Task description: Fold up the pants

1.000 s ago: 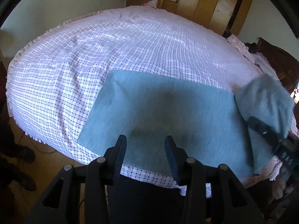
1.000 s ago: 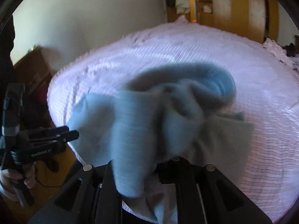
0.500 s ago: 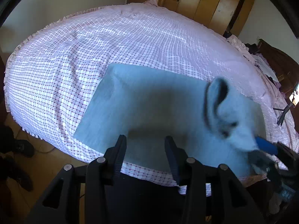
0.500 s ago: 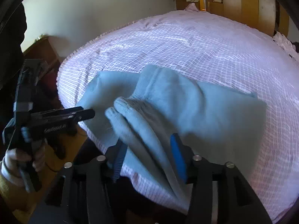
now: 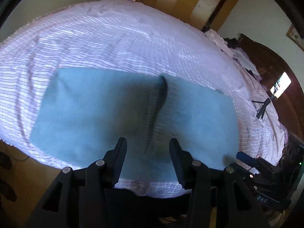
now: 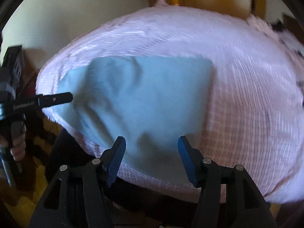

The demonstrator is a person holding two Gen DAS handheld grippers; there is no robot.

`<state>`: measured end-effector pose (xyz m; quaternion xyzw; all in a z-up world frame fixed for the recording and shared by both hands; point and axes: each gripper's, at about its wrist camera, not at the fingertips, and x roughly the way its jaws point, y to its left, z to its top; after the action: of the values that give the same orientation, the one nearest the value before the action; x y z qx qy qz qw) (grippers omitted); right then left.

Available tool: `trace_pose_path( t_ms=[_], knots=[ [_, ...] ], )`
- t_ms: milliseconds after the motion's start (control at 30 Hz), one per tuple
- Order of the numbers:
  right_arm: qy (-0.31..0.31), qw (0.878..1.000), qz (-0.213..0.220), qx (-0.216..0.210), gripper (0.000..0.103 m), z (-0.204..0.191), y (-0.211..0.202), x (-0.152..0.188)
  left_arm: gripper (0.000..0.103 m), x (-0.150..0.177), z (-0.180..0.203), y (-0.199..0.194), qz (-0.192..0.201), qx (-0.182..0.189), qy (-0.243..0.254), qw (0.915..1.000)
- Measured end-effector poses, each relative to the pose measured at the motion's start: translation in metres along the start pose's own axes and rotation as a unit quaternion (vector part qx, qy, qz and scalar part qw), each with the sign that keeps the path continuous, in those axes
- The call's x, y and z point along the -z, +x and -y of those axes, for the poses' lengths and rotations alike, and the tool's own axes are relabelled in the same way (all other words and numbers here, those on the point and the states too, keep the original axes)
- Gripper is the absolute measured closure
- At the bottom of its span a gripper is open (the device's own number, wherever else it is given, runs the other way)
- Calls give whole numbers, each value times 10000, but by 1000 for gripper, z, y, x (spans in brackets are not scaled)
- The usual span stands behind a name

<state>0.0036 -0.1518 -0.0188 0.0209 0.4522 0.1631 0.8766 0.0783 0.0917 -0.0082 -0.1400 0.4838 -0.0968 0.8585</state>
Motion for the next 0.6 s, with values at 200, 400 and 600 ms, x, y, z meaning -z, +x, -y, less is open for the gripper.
trace_pose_path(
  t_ms=[200,400,600],
  knots=[
    [183,9997,-160,-21,52,10,20,11,54,-15,15,41,-229,-100,222,9994],
    [176,9996,-220,-40,47,12,40,16,51,-12,15,61,-160,-109,41,9998],
    [197,9992,-119,-326,25,7,45,16,52,-8,26,63,-21,-308,211,9993]
  ],
)
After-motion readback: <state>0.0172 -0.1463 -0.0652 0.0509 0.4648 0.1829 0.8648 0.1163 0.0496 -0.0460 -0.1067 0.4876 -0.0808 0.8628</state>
